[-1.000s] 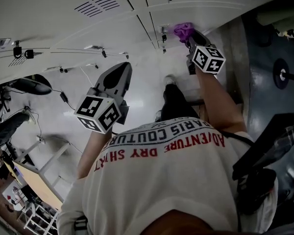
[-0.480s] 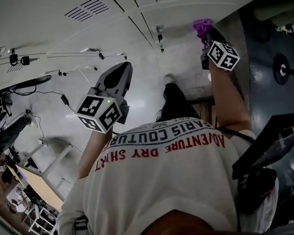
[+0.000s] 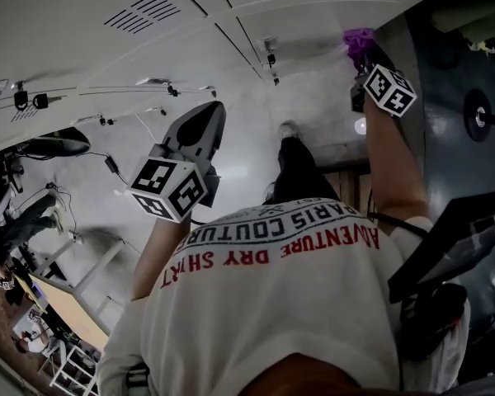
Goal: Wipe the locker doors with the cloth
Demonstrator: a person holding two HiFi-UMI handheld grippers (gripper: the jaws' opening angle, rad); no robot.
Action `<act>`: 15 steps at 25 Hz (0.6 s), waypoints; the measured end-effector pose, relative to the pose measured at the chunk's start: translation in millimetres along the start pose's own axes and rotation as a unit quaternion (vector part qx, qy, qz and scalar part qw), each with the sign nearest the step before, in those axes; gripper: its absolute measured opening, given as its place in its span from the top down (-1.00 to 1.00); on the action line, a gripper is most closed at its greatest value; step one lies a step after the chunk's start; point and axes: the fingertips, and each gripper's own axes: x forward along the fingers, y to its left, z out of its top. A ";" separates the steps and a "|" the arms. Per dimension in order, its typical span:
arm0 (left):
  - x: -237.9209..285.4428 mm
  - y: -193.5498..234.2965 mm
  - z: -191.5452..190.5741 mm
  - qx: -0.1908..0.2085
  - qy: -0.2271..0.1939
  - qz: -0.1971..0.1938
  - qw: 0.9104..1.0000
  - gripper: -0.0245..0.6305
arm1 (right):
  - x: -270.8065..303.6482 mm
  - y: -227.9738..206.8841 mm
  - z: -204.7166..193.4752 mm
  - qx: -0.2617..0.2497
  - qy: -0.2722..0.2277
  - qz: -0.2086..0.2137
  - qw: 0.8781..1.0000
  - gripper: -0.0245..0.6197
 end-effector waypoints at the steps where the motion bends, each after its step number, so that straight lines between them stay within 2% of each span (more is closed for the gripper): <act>1: -0.3 -0.1 0.1 0.000 -0.001 0.000 1.000 0.93 | -0.1 0.6 -0.4 0.001 0.000 0.000 1.000 0.69; 5: -1.7 -0.4 -0.7 -0.003 -0.003 0.000 1.000 0.93 | -4.6 7.0 -4.0 -0.002 0.000 0.003 1.000 0.69; 8: -3.0 0.5 -2.9 -0.006 -0.004 0.000 1.000 0.93 | -12.5 22.5 -11.1 -0.002 0.000 0.021 1.000 0.69; 15: -9.8 7.4 -9.5 -0.013 -0.006 0.008 1.000 0.93 | -23.2 112.3 -44.8 -0.010 0.015 0.121 0.992 0.69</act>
